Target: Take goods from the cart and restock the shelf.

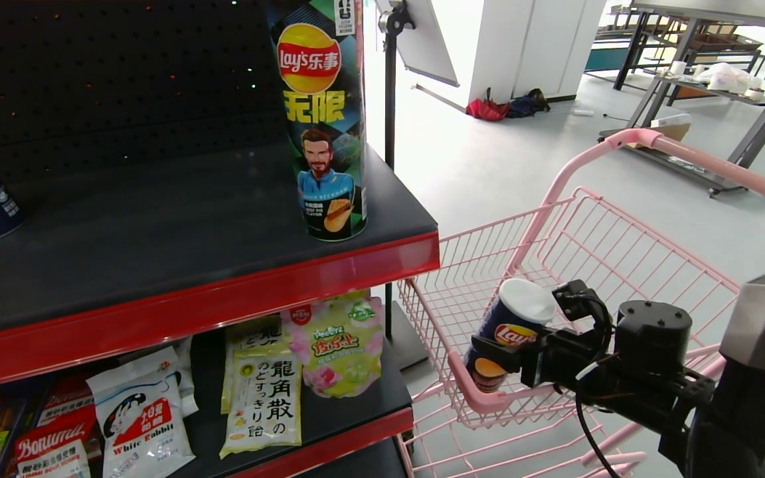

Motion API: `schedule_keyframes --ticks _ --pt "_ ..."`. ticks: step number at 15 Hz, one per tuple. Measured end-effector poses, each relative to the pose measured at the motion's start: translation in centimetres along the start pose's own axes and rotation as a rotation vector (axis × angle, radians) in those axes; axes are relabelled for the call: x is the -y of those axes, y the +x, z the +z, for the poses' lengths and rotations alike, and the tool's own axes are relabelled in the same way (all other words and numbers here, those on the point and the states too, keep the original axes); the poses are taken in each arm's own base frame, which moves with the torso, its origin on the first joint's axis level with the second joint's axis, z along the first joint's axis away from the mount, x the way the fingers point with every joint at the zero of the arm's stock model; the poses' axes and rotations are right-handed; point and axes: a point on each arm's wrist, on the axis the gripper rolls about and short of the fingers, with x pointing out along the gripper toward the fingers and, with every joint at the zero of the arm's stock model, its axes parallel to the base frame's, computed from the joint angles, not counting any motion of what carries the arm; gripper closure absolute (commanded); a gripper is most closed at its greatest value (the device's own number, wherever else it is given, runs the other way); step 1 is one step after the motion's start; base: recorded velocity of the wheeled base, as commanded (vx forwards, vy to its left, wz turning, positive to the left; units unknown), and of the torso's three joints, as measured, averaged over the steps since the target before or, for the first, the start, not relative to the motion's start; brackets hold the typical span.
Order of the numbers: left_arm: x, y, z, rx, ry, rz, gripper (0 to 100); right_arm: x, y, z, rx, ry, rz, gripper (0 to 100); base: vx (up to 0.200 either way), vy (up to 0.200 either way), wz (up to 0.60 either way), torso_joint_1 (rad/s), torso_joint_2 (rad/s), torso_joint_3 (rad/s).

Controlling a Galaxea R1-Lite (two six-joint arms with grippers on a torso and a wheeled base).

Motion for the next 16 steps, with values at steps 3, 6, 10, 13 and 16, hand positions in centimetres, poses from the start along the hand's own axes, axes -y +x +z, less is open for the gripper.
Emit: schedule_keyframes --ticks 3,6,10,13,16 --pt "0.0 0.0 0.0 0.000 0.001 0.001 0 0.1 0.3 -0.1 0.006 -0.002 -0.001 100 0.000 0.000 0.00 0.000 0.00 0.000" --pt "0.0 0.0 0.0 0.000 0.004 0.001 0 -0.2 0.5 0.1 0.043 -0.016 0.006 100 0.000 0.000 0.00 0.000 0.00 0.000" --pt "0.0 0.0 0.0 0.000 0.007 0.003 0 0.0 0.9 2.1 0.126 -0.049 -0.022 100 0.000 0.000 0.00 0.000 0.00 0.000" --pt "0.0 0.0 0.0 0.000 0.005 0.001 0 0.6 0.8 4.2 0.054 -0.064 -0.071 100 0.000 0.000 0.00 0.000 0.00 0.000" --pt "0.0 0.0 0.0 0.000 0.005 0.001 0 -0.4 -3.1 10.4 0.018 -0.078 -0.153 100 0.000 0.000 0.00 0.000 0.00 0.000"
